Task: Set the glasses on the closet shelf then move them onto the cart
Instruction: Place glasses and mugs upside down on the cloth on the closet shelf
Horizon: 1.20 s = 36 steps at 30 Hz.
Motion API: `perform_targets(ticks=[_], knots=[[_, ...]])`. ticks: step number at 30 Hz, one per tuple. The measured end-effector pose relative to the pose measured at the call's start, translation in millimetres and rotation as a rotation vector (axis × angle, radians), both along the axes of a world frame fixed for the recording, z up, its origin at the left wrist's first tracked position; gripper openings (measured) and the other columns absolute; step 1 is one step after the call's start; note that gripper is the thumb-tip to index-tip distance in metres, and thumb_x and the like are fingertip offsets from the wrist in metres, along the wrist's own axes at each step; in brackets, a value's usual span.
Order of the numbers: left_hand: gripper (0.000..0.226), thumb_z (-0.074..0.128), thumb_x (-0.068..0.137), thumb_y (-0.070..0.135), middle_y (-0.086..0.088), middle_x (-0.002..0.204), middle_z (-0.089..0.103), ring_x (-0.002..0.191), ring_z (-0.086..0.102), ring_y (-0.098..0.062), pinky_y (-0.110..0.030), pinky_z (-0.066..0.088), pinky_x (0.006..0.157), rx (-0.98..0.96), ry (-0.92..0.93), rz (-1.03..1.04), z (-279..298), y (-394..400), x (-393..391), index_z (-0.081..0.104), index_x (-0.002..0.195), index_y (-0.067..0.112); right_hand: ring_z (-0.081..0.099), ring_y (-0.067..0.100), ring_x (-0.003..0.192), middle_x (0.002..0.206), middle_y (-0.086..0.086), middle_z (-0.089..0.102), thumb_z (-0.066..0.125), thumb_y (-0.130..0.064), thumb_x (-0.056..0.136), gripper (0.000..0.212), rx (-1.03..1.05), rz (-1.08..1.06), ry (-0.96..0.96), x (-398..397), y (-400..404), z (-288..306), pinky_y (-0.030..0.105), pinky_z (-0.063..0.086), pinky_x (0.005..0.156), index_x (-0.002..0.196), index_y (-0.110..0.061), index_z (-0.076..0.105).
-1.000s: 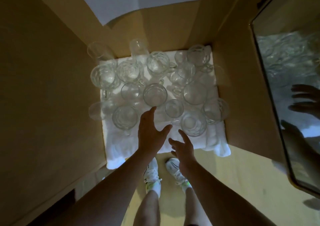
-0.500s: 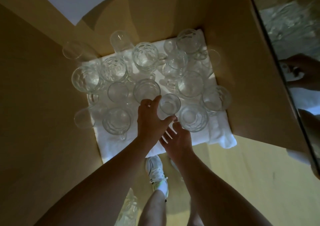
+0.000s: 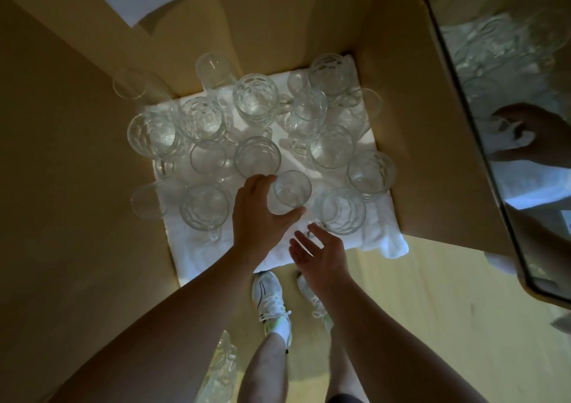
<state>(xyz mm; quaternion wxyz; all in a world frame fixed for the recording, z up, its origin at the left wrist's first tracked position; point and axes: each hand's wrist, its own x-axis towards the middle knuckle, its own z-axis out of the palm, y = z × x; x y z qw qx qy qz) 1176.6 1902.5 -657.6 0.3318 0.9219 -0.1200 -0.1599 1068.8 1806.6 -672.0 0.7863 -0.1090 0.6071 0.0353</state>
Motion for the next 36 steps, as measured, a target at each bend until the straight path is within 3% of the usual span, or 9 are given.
perform_targets(ticks=[4,8,13,16,20,27,32,36], knots=[[0.088,0.091,0.066,0.051,0.003,0.133,0.062,0.122,0.056,-0.016,-0.030,0.046,0.099,-0.085,0.141,0.102,18.4,6.4,-12.8,0.052,0.137,0.018,0.061,0.036,0.118,0.127,0.020,0.060,0.066,-0.016,0.094,0.016,-0.062,0.099,0.080,-15.5,-5.2,7.1,0.041,0.052,0.092,0.104,-0.008,0.056],[0.073,0.093,0.065,0.047,0.004,0.109,0.065,0.095,0.063,-0.014,-0.030,0.053,0.081,-0.119,0.180,0.166,35.4,12.9,-17.4,0.052,0.117,0.017,0.064,0.033,0.099,0.116,0.022,0.055,0.067,-0.016,0.094,0.019,-0.146,0.255,0.093,-20.2,-20.5,19.5,0.038,0.056,0.081,0.107,-0.006,0.057],[0.065,0.094,0.066,0.038,0.010,0.106,0.063,0.096,0.062,-0.014,-0.029,0.054,0.083,-0.179,0.167,0.246,67.9,12.8,-20.1,0.048,0.110,0.026,0.060,0.024,0.072,0.091,0.013,0.054,0.070,-0.025,0.093,0.023,-0.222,0.482,0.119,-15.0,-32.5,54.0,0.034,0.055,0.069,0.092,-0.007,0.057],[0.066,0.094,0.064,0.040,0.014,0.106,0.063,0.098,0.062,-0.011,-0.026,0.053,0.084,-0.193,0.164,0.321,93.0,16.2,-19.6,0.048,0.110,0.029,0.052,0.021,0.062,0.073,0.007,0.049,0.069,-0.023,0.094,0.022,-0.269,0.545,0.084,-5.1,-37.4,85.2,0.032,0.050,0.060,0.082,-0.009,0.057],[0.073,0.095,0.059,0.045,0.010,0.109,0.065,0.101,0.064,-0.015,-0.037,0.055,0.087,-0.215,0.131,0.392,136.0,16.9,-16.3,0.052,0.114,0.023,0.038,0.017,0.056,0.058,-0.002,0.038,0.069,-0.024,0.092,0.033,-0.304,0.557,-0.018,13.1,-47.0,135.8,0.029,0.032,0.052,0.068,-0.017,0.048],[0.066,0.093,0.064,0.042,0.009,0.104,0.066,0.097,0.064,-0.016,-0.035,0.053,0.082,-0.230,-0.010,0.454,240.4,10.3,-4.9,0.054,0.114,0.022,0.045,0.017,0.056,0.055,-0.003,0.044,0.066,-0.031,0.093,0.032,-0.441,0.637,-0.156,63.1,-51.4,242.9,0.028,0.039,0.054,0.070,-0.015,0.052],[0.061,0.088,0.058,0.055,0.014,0.098,0.066,0.091,0.066,-0.012,-0.035,0.055,0.081,-0.273,-0.122,0.523,317.1,13.6,3.3,0.055,0.105,0.033,0.040,0.015,0.053,0.058,-0.002,0.043,0.064,-0.029,0.093,0.028,-0.518,0.665,-0.305,91.8,-53.3,321.3,0.026,0.033,0.051,0.072,-0.017,0.050],[0.061,0.092,0.064,0.042,0.014,0.099,0.066,0.084,0.064,-0.005,-0.015,0.048,0.069,-0.308,-0.213,0.561,385.9,20.3,3.5,0.059,0.113,0.026,0.041,0.015,0.050,0.061,-0.002,0.045,0.061,-0.032,0.094,0.028,-0.599,0.714,-0.417,103.0,-49.8,380.2,0.025,0.033,0.049,0.074,-0.017,0.050]])
